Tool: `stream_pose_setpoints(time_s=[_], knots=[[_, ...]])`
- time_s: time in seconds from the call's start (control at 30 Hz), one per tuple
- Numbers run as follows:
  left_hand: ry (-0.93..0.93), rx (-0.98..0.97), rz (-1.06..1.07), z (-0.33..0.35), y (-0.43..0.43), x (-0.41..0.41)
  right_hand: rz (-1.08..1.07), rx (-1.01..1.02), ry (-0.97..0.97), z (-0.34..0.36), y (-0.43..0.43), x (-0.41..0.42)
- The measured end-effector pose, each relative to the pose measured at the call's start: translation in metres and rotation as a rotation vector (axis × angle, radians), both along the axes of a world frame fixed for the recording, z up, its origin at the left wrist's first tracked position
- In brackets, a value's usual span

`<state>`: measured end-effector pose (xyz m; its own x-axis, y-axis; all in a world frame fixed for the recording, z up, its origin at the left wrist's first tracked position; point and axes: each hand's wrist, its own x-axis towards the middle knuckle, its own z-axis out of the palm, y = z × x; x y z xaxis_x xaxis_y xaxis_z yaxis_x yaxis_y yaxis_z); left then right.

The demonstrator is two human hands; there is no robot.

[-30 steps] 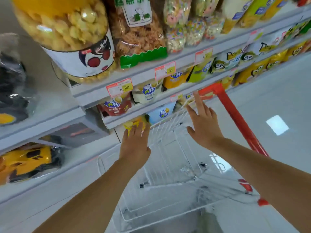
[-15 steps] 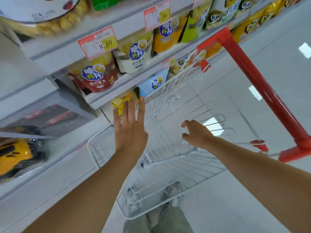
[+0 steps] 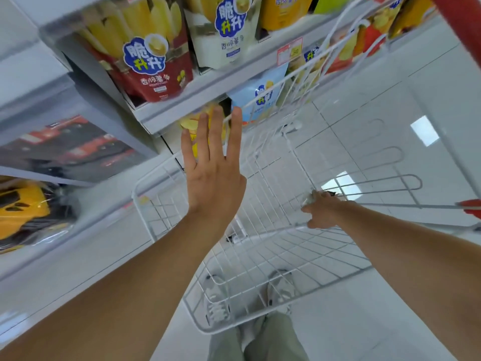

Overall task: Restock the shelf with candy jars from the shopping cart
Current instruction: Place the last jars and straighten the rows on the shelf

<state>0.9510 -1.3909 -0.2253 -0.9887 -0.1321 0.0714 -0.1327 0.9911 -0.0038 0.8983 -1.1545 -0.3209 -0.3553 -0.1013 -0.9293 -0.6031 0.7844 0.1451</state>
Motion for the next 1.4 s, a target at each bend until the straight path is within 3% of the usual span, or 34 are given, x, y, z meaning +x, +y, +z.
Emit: stream_pose_setpoints(time_s=[0.13, 0.33, 0.5, 0.87, 1.23, 1.4], knots=[[0.008, -0.001, -0.009, 0.0, -0.002, -0.001, -0.066, -0.119, 0.047, -0.002, -0.011, -0.001], [0.018, -0.004, -0.02, 0.0, -0.003, -0.001, -0.169, -0.551, 0.091, 0.0, -0.046, -0.007], [0.037, -0.007, -0.025, -0.001, -0.004, -0.001, -0.2, -0.501, 0.154, -0.006, -0.054, -0.006], [0.009, 0.03, -0.027, 0.001, -0.006, 0.0, -0.436, -0.617, 0.252, -0.001, -0.056, -0.007], [-0.166, 0.072, -0.041, 0.025, -0.01, 0.001, -0.74, -1.008, 0.078, 0.065, -0.06, -0.028], [-0.239, 0.114, -0.102, 0.05, -0.016, 0.0, -0.896, -1.063, -0.091, 0.123, -0.055, -0.033]])
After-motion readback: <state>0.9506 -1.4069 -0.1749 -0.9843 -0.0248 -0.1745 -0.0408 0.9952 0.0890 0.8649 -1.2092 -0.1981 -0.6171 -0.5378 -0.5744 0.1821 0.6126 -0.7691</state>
